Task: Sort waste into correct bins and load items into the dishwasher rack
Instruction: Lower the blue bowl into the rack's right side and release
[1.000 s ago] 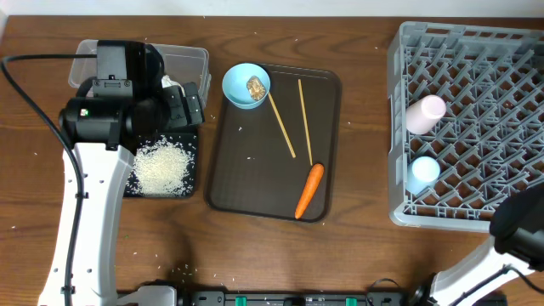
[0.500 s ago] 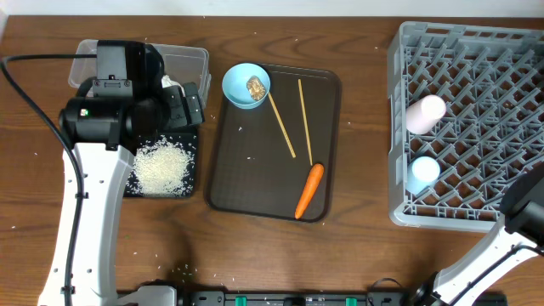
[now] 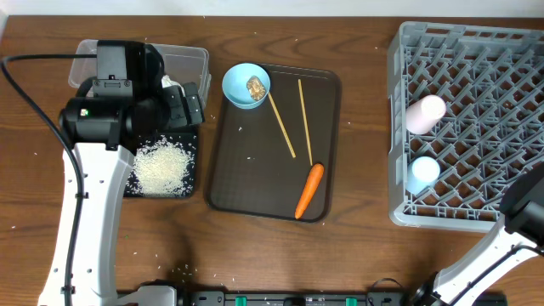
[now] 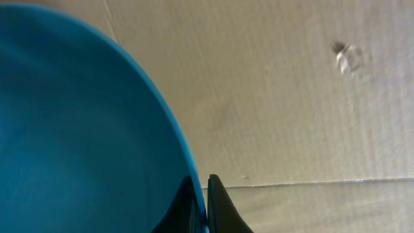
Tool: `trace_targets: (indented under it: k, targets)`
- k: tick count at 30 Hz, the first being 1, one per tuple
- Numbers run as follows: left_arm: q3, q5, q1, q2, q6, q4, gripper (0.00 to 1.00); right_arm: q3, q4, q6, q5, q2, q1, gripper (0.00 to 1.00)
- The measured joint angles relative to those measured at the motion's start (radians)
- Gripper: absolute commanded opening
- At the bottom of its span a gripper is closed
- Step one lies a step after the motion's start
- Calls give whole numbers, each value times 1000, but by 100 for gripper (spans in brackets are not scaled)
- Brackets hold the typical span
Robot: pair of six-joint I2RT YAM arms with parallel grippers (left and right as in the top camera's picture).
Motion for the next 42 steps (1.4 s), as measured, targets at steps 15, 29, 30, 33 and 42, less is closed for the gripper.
trace_targets:
  k: [15,29,30,33,42]
  targets:
    - [0,0,0,0,0,0,98,0,38,-226,-223,0,0,1]
    - [0,0,0,0,0,0,98,14,-37,-257,-291,-2,12,2]
    - [0,0,0,0,0,0,98,16,-46,-257,-287,-3,15,2]
    - [0,0,0,0,0,0,98,18,-68,-257,-276,-8,31,2]
    - [0,0,0,0,0,0,98,18,-180,-256,-155,-9,150,2]
